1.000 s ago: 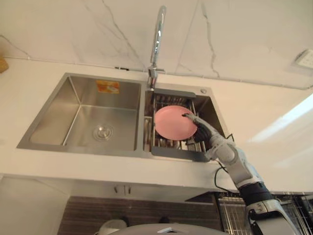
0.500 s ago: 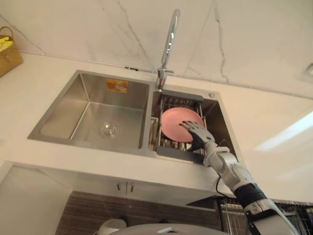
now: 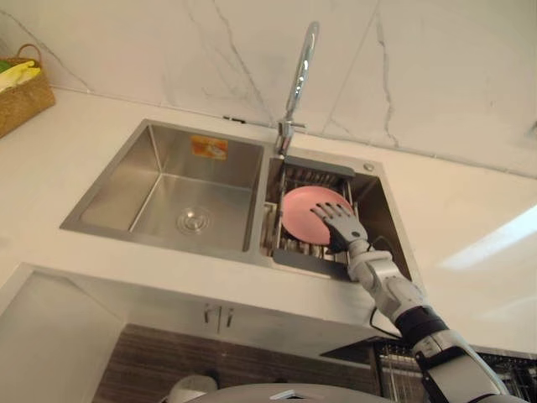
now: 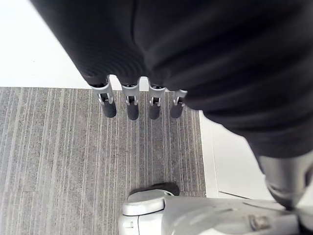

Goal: Walk over to the sink, pick up the cup, carry it to the dishwasher, place the cup inside the dishwasher, then close the dishwasher door

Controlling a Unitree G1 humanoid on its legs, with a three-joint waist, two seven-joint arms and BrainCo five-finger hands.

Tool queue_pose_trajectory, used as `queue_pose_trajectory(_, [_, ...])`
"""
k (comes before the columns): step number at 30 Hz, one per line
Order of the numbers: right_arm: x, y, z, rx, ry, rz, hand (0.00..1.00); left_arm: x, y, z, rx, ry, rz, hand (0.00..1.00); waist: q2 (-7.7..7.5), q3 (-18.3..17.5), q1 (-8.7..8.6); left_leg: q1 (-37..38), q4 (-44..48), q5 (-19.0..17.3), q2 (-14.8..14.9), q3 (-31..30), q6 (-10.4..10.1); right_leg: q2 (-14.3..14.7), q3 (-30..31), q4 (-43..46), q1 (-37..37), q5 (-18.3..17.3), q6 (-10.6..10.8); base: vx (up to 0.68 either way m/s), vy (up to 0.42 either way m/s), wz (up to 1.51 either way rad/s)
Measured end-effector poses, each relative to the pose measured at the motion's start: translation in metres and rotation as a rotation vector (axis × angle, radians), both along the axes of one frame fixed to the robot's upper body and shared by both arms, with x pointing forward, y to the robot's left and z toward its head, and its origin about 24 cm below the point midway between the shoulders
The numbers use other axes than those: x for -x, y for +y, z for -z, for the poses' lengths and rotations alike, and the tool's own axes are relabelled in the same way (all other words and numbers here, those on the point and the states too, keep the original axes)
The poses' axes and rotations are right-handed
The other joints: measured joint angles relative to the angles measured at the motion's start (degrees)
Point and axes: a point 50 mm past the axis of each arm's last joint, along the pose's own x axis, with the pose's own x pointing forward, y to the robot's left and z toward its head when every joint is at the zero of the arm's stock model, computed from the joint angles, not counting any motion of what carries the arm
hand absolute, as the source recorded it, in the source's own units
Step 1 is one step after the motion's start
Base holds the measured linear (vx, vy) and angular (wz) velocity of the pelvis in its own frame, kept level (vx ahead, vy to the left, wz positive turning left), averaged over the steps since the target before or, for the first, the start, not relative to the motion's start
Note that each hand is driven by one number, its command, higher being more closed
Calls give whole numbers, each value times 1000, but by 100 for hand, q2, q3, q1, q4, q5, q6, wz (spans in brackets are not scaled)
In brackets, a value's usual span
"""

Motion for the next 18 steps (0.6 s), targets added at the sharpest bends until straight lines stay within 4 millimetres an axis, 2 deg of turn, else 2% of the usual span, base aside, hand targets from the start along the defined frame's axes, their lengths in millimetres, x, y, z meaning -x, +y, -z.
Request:
queue_pose_trajectory(3, [-3,0,4,18,36,25,0,2,0,0,1,9,-2,0,28,5,24,67,-95,26,-1,-34,-24,2,-33,-9,58,-7,-2,-17,4,6])
queue_pose_trajectory(12, [-11,-12,12,42,91,151,0,1,2,0,10,16,1,0,-15,8,140,72,-143,62,-38,-187,-31,-36,-185,13,103,-76,28,7,9,8])
queue_pose_trajectory(18, [-17,-15,12,62,102,174,0,-3,3,0,8,3,6,0,-58,67,245,43,-144,61,-57,-274,-31,-61,-282,44,108,-116,0,24,6,9])
